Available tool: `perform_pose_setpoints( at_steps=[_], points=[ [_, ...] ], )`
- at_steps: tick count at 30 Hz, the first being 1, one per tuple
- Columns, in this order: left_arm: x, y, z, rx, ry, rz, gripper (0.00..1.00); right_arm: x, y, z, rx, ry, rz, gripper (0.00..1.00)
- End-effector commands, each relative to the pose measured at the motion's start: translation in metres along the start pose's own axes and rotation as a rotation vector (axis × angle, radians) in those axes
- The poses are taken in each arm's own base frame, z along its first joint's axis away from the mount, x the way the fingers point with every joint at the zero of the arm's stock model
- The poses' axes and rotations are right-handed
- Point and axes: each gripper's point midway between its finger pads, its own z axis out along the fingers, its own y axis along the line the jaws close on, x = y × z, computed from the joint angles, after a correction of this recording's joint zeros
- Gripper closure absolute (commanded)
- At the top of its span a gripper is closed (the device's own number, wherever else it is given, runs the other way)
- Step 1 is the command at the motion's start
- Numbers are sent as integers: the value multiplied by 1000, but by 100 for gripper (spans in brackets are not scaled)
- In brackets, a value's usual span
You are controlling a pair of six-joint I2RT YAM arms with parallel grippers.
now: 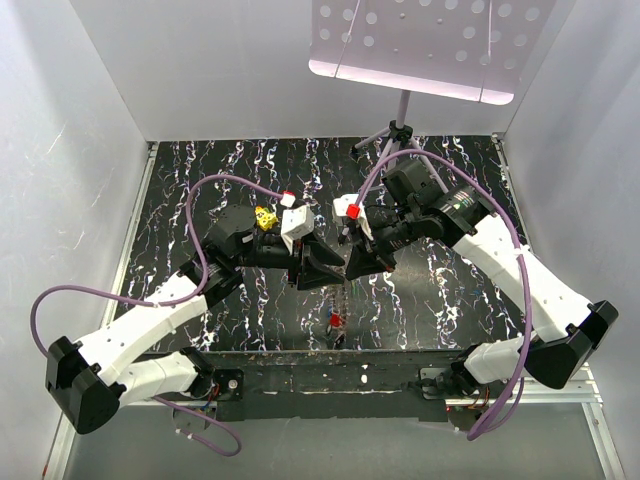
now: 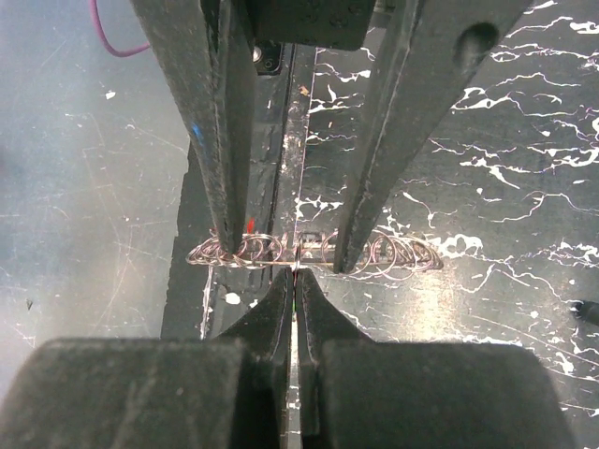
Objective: Put the keys on the keyring
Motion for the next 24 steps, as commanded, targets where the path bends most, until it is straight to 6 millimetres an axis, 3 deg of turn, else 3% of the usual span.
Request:
perform_pose_setpoints(
  at_steps=[1, 11, 19, 22, 24],
  points=[
    [0, 4, 2, -19, 10, 24, 60, -27, -2, -7, 7, -81, -50, 99],
    [11, 8, 2, -34, 51, 17, 71, -29, -3, -7, 6, -90, -38, 99],
    [11, 5, 3, -16, 55, 24, 89, -29, -3, -7, 5, -93, -27, 99],
    [9, 2, 3, 6, 55, 31, 100, -28, -4, -6, 4, -95, -22, 99],
    [9, 1, 3, 11, 56, 36, 100, -29, -4, -7, 6, -98, -19, 99]
  ],
)
